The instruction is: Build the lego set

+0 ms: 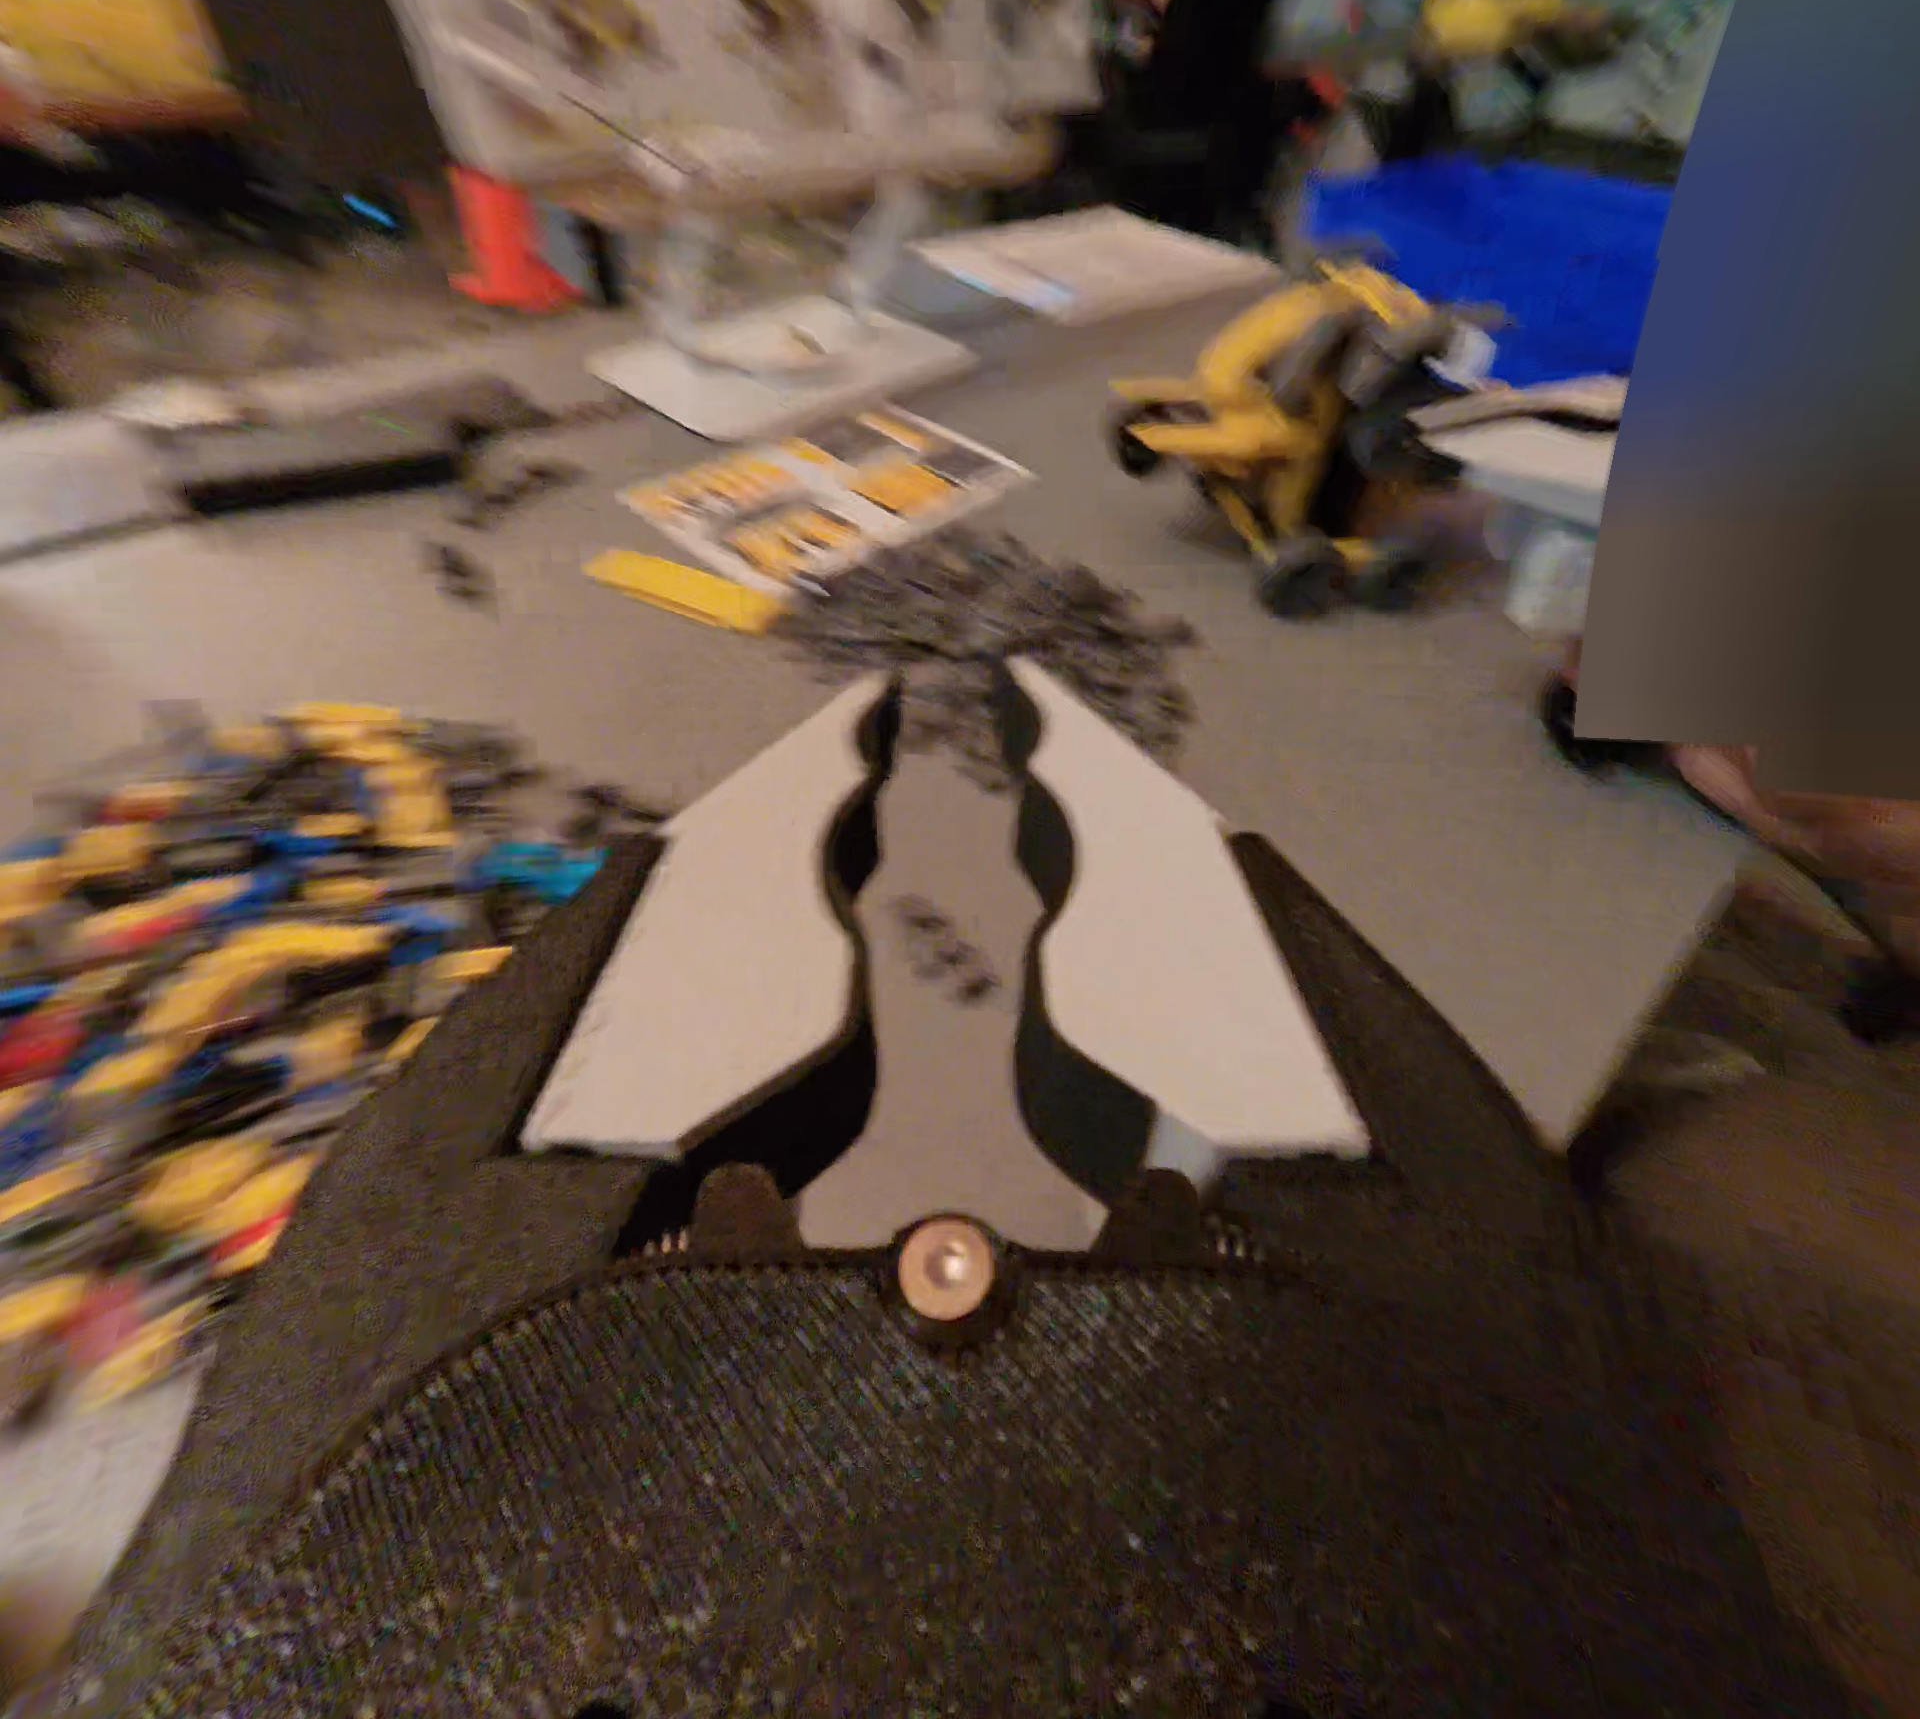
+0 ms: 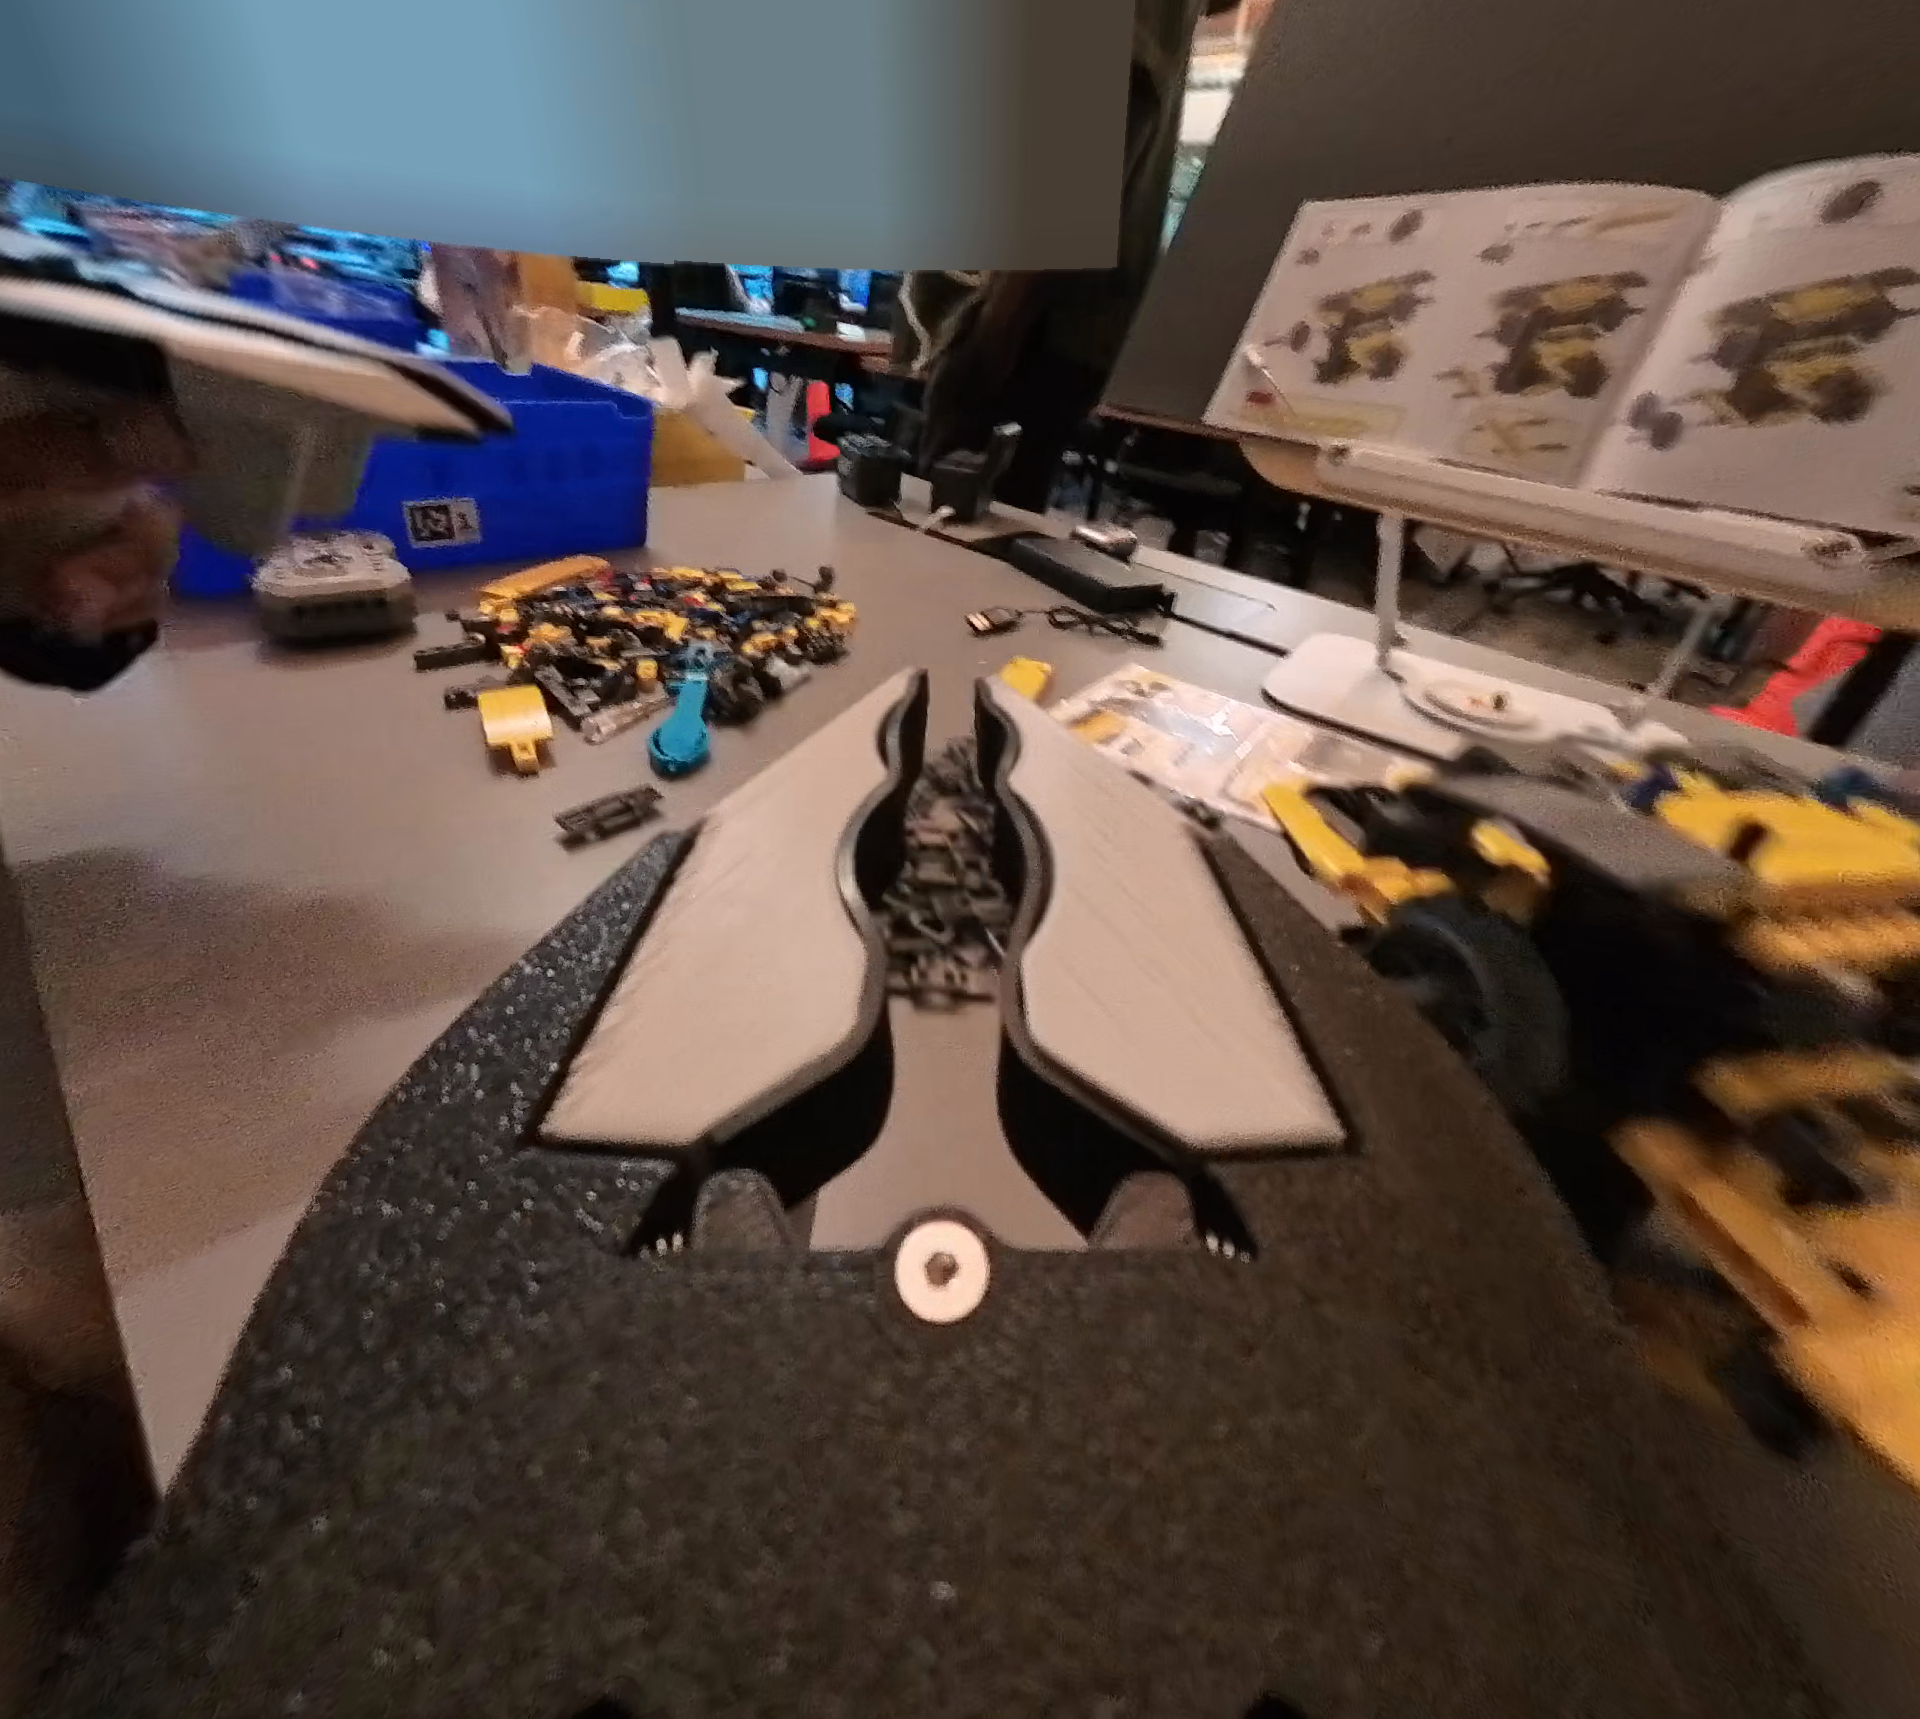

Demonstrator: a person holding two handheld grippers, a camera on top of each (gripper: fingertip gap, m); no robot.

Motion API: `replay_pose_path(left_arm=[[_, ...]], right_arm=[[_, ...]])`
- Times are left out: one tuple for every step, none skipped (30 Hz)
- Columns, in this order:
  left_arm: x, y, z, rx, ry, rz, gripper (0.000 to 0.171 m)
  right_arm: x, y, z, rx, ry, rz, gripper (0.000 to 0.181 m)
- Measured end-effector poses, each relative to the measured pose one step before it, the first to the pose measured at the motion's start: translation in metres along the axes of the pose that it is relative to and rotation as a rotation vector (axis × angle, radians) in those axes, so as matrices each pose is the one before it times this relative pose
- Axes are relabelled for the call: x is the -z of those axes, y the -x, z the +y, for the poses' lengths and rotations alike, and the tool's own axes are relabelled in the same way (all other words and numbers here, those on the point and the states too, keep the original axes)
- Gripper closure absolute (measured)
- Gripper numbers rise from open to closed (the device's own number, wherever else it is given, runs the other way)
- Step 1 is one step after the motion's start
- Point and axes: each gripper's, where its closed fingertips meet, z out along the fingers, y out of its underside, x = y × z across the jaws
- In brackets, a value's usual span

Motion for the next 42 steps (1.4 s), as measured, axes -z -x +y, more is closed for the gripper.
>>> replay_pose_path(left_arm=[[-0.01783,-0.01991,0.01200,0.0237,0.05279,0.0745,0.171],[-0.01679,-0.01427,0.00747,0.0464,0.04196,0.0674,0.171],[-0.01528,-0.01128,0.00584,0.0530,0.04547,0.0713,0.171],[-0.01284,-0.00724,0.00460,0.0379,0.04496,0.0562,0.171],[-0.00992,-0.00081,0.00353,0.0113,0.03879,0.0136,0.171],[-0.00775,0.00459,0.00439,-0.0127,0.04231,-0.0276,0.171],[-0.00655,0.00640,0.00582,-0.0225,0.05187,-0.0443,0.171],[-0.00579,0.00451,0.00622,-0.0269,0.05401,-0.0363,0.171],[-0.00526,0.00235,0.00468,-0.0235,0.04273,-0.0274,0.163],[-0.00466,0.00090,0.00352,-0.0170,0.03424,-0.0207,0.156],[-0.00417,-0.00065,0.00279,-0.0141,0.02812,-0.0107,0.150],[-0.00392,0.00081,0.00255,-0.0102,0.02544,-0.0180,0.143],[-0.00363,0.00153,0.00243,-0.0129,0.02238,-0.0203,0.140],[-0.00360,0.00182,0.00295,-0.0146,0.02119,-0.0182,0.141],[-0.00368,0.00174,0.00334,-0.0114,0.02256,-0.0139,0.142],[-0.00346,-0.00004,0.00345,-0.0065,0.02063,-0.0004,0.144],[-0.00247,-0.00131,0.00327,-0.0003,0.01905,0.0101,0.148],[-0.00030,-0.00238,0.00068,0.0045,0.00013,0.0179,0.153],[0.00133,-0.00240,-0.00005,0.0065,-0.00609,0.0189,0.161],[0.00181,-0.00205,0.00047,0.0023,-0.00365,0.0167,0.161],[0.00242,-0.00170,-0.00048,0.0036,-0.01200,0.0132,0.161],[0.00331,-0.00152,-0.00140,0.0057,-0.02302,0.0102,0.161],[0.00368,-0.00170,-0.00179,0.0079,-0.02695,0.0114,0.161],[0.00366,-0.00127,-0.00169,0.0108,-0.02718,0.0093,0.160],[0.00339,-0.00126,-0.00170,0.0146,-0.02733,0.0110,0.160],[0.00310,-0.00324,-0.00209,0.0215,-0.03044,0.0257,0.160],[0.00309,-0.00659,-0.00321,0.0309,-0.03706,0.0493,0.160],[0.00335,-0.01025,-0.00513,0.0405,-0.05051,0.0746,0.160],[0.00368,-0.01218,-0.00675,0.0467,-0.06182,0.0904,0.160],[0.00365,-0.01293,-0.00726,0.0423,-0.06502,0.0976,0.160],[0.00306,-0.01014,-0.00625,0.0316,-0.05720,0.0780,0.160],[0.00287,-0.00443,-0.00489,0.0099,-0.04832,0.0335,0.161],[0.00280,0.00087,-0.00313,-0.0180,-0.03828,-0.0125,0.161],[0.00240,0.00249,-0.00241,-0.0278,-0.02754,-0.0349,0.162],[0.00187,-0.00171,-0.00193,-0.0425,-0.01504,-0.0129,0.161],[0.00125,0.00042,-0.00010,-0.0530,0.00156,-0.0298,0.161],[0.00083,0.00774,0.00280,-0.0410,0.02613,-0.0768,0.161],[-0.00010,0.00770,0.00573,-0.0387,0.04808,-0.0690,0.162],[-0.00084,0.00518,0.00749,-0.0314,0.05922,-0.0472,0.161],[-0.00149,0.00382,0.00676,-0.0224,0.05000,-0.0351,0.161],[-0.00212,0.00235,0.00650,-0.0112,0.04194,-0.0203,0.161],[-0.00287,-0.00001,0.00598,-0.0032,0.03491,0.0018,0.160]], right_arm=[[0.00367,-0.00392,0.00537,-0.0150,0.0236,0.0083,0.173],[0.00156,-0.00225,0.00380,-0.0229,0.0152,-0.0064,0.173],[0.00047,-0.00100,0.00165,-0.0287,0.0027,-0.0169,0.174],[0.00000,-0.00071,-0.00007,-0.0296,-0.0035,-0.0194,0.175],[-0.00039,-0.00010,-0.00021,-0.0216,-0.0021,-0.0180,0.176],[-0.00055,0.00099,-0.00003,-0.0095,-0.0007,-0.0162,0.176],[-0.00065,0.00174,-0.00005,0.0005,-0.0012,-0.0115,0.176],[-0.00029,0.00195,-0.00054,0.0062,-0.0041,-0.0073,0.175],[-0.00004,0.00207,-0.00079,0.0077,-0.0065,-0.0061,0.175],[0.00029,0.00142,-0.00070,0.0072,-0.0049,-0.0031,0.174],[0.00017,0.00064,-0.00040,0.0053,-0.0027,-0.0005,0.173],[0.00024,0.00060,-0.00038,0.0020,-0.0026,-0.0024,0.172],[0.00020,0.00079,-0.00036,-0.0010,-0.0032,-0.0052,0.171],[0.00034,0.00091,-0.00057,-0.0034,-0.0046,-0.0068,0.169],[0.00062,0.00097,-0.00078,-0.0047,-0.0066,-0.0066,0.168],[0.00083,0.00052,-0.00105,-0.0047,-0.0076,-0.0038,0.167],[0.00104,0.00003,-0.00101,-0.0043,-0.0078,-0.0002,0.166],[0.00109,-0.00050,-0.00115,-0.0039,-0.0080,0.0025,0.165],[0.00093,-0.00057,-0.00093,-0.0033,-0.0065,0.0039,0.165],[0.00051,-0.00075,-0.00055,-0.0024,-0.0034,0.0044,0.164],[0.00031,-0.00067,-0.00030,0.0002,-0.0019,0.0054,0.163],[0.00022,-0.00046,-0.00035,0.0039,-0.0010,0.0067,0.163],[0.00017,0.00011,-0.00010,0.0081,0.0006,0.0068,0.163],[0.00008,0.00064,0.00000,0.0129,0.0020,0.0061,0.162],[-0.00016,0.00131,0.00032,0.0174,0.0036,0.0050,0.162],[-0.00021,0.00198,0.00049,0.0216,0.0052,0.0038,0.162],[-0.00046,0.00247,0.00054,0.0257,0.0062,0.0026,0.162],[-0.00085,0.00306,0.00051,0.0291,0.0070,0.0006,0.162],[-0.00106,0.00338,0.00051,0.0311,0.0074,-0.0014,0.162],[-0.00153,0.00386,0.00073,0.0316,0.0088,-0.0038,0.162],[-0.00181,0.00417,0.00121,0.0291,0.0114,-0.0082,0.162],[-0.00216,0.00413,0.00165,0.0218,0.0124,-0.0136,0.162],[-0.00187,0.00336,0.00165,0.0108,0.0108,-0.0147,0.162],[-0.00084,0.00127,0.00079,0.0003,0.0056,-0.0090,0.162],[0.00032,-0.00050,-0.00036,-0.0074,-0.0038,-0.0019,0.162],[0.00137,-0.00158,-0.00154,-0.0131,-0.0121,0.0017,0.162],[0.00178,-0.00237,-0.00182,-0.0176,-0.0148,0.0034,0.162],[0.00154,-0.00284,-0.00157,-0.0210,-0.0131,0.0046,0.162],[0.00126,-0.00307,-0.00107,-0.0224,-0.0100,0.0050,0.162],[0.00081,-0.00296,-0.00080,-0.0218,-0.0075,0.0043,0.162],[0.00057,-0.00257,-0.00060,-0.0198,-0.0060,0.0027,0.162],[0.00046,-0.00203,-0.00047,-0.0172,-0.0050,0.0008,0.162]])
